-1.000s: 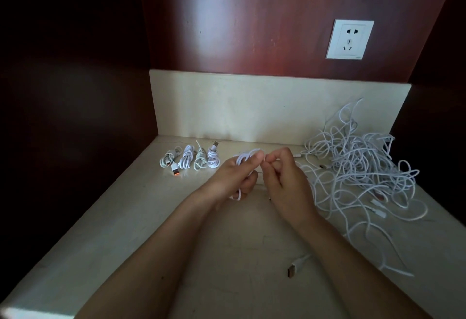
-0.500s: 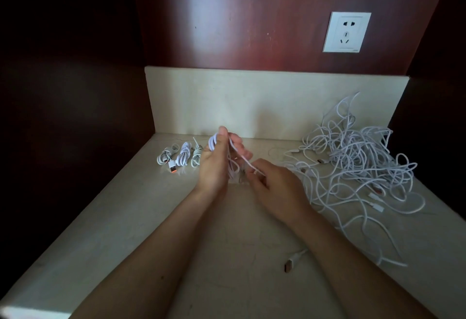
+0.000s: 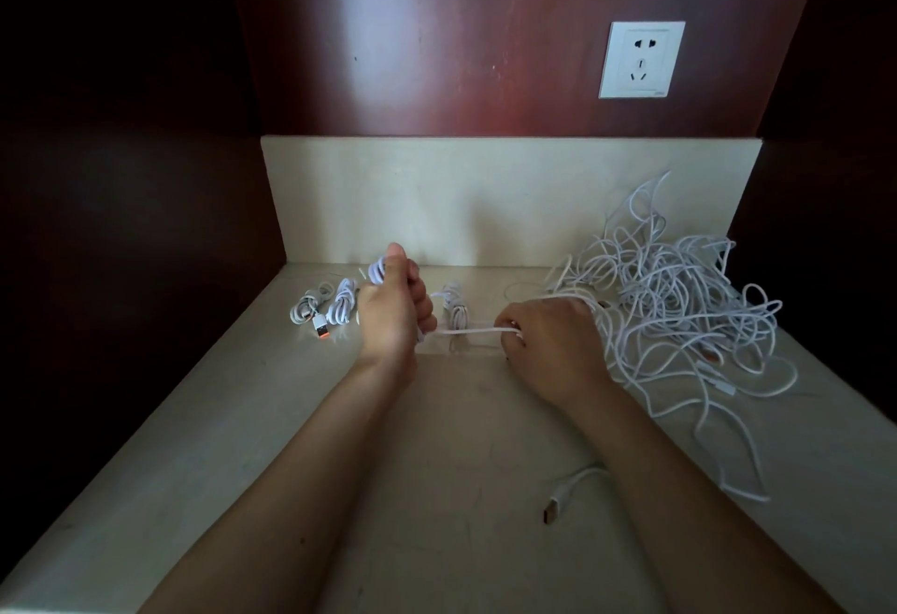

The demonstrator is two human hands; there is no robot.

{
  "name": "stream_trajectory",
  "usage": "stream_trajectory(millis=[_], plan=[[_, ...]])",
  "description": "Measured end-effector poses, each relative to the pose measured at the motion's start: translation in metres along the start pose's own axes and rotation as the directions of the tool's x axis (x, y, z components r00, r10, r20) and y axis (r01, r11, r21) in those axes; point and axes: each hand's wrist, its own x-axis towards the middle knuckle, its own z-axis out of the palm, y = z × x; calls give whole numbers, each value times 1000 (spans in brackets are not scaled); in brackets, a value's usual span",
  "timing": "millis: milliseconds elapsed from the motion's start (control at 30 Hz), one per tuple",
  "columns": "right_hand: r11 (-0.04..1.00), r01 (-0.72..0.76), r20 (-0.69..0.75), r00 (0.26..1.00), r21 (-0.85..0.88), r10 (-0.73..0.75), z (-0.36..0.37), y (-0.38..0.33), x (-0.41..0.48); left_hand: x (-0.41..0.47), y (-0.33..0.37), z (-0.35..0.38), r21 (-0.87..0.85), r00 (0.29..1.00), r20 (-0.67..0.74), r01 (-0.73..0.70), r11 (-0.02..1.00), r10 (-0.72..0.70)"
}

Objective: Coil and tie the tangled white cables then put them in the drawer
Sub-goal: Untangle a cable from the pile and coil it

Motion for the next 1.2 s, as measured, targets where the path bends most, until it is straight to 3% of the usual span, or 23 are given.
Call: stream_trajectory(millis=[33, 100, 167, 267, 367, 467, 567, 700, 800, 900, 1033, 1200], plan=[[1000, -16, 16, 1000, 16, 16, -1, 0, -1, 1, -2, -4, 166, 997, 36, -72, 984, 67], [995, -33, 19, 999, 91, 31, -3, 1, -2, 1, -7, -13, 509, 953, 239, -286, 812, 186], [989, -8, 0, 1000, 150, 8, -6, 2, -3, -3, -13, -16, 671, 889, 453, -387, 632, 64], [971, 51, -37, 998, 232, -44, -5, 3, -3, -8, -15, -13, 783, 819, 541, -405, 473, -194], [935, 81, -113, 993, 344, -44, -6, 1, -4, -8, -10, -16, 737, 789, 549, -301, 606, -276], [904, 93, -209, 978, 416, -5, -7, -4, -4, -9, -6, -15, 572, 863, 469, -136, 809, -187], [883, 93, -236, 972, 460, 21, -7, -8, -5, -8, -9, -9, 426, 927, 325, 34, 904, -188], [849, 123, -238, 971, 514, 3, -7, -3, -8, -2, -12, -12, 393, 973, 166, 81, 916, -158], [834, 73, -155, 988, 547, 15, -6, -3, -8, -5, -15, -10, 430, 983, 148, 37, 902, -111], [825, 69, -194, 980, 561, 50, -2, -3, -5, -5, -16, -8, 448, 990, 138, -24, 894, -43], [856, 162, -239, 970, 492, -46, -1, -4, -2, 3, -16, -12, 444, 999, 45, -29, 896, 10], [880, 228, -172, 970, 417, -170, -4, -6, -4, 6, -13, -14, 356, 998, -65, 31, 934, -8]])
